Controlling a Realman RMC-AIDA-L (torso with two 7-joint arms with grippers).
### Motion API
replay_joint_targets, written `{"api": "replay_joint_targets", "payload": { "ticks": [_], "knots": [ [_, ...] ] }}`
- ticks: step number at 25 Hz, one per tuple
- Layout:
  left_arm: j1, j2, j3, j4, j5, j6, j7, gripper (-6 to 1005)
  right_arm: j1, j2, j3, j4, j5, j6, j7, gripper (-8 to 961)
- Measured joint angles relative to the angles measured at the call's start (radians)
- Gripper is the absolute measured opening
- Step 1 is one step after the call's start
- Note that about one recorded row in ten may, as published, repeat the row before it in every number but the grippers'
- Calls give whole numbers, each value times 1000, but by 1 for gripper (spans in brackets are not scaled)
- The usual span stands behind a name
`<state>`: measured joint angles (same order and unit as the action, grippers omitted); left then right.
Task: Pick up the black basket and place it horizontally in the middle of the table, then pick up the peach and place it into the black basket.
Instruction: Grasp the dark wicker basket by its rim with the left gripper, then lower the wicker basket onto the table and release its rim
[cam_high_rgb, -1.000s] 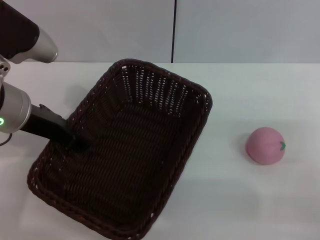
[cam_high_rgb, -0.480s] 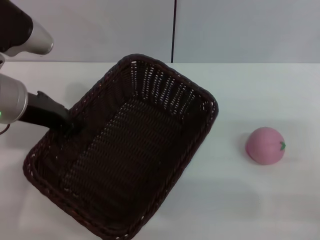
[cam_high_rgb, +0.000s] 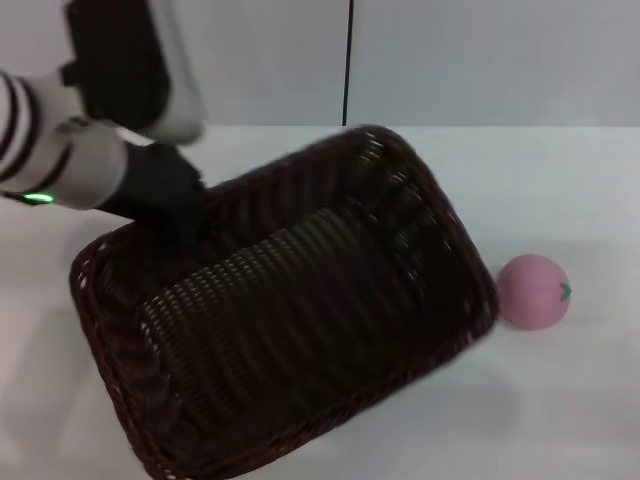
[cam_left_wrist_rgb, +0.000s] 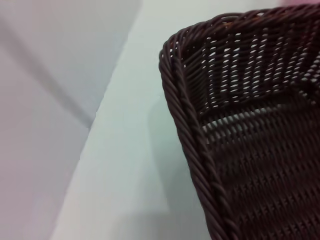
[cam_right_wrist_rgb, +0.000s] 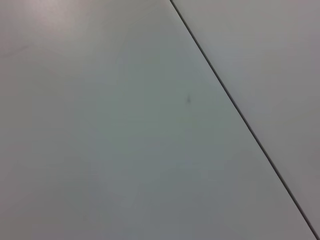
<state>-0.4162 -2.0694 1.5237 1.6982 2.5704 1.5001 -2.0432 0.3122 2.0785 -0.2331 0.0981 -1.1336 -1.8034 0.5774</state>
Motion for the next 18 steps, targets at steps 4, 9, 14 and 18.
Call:
{"api": "replay_joint_targets", "payload": {
  "ticks": [4, 9, 14, 18],
  "knots": [
    [-5, 0, 56, 8, -1, -57, 114, 214, -4, 0, 0, 0, 0, 0, 0, 624],
    [-40, -4, 117, 1, -8, -138, 211, 216, -7, 0, 0, 0, 0, 0, 12, 620],
    [-36, -3, 139, 2, -9, -171, 229, 218, -8, 0, 0, -1, 0, -1, 16, 617],
    [-36, -3, 141, -1, -2, -175, 208, 220, -7, 0, 0, -1, 0, 3, 16, 614]
  ]
}}
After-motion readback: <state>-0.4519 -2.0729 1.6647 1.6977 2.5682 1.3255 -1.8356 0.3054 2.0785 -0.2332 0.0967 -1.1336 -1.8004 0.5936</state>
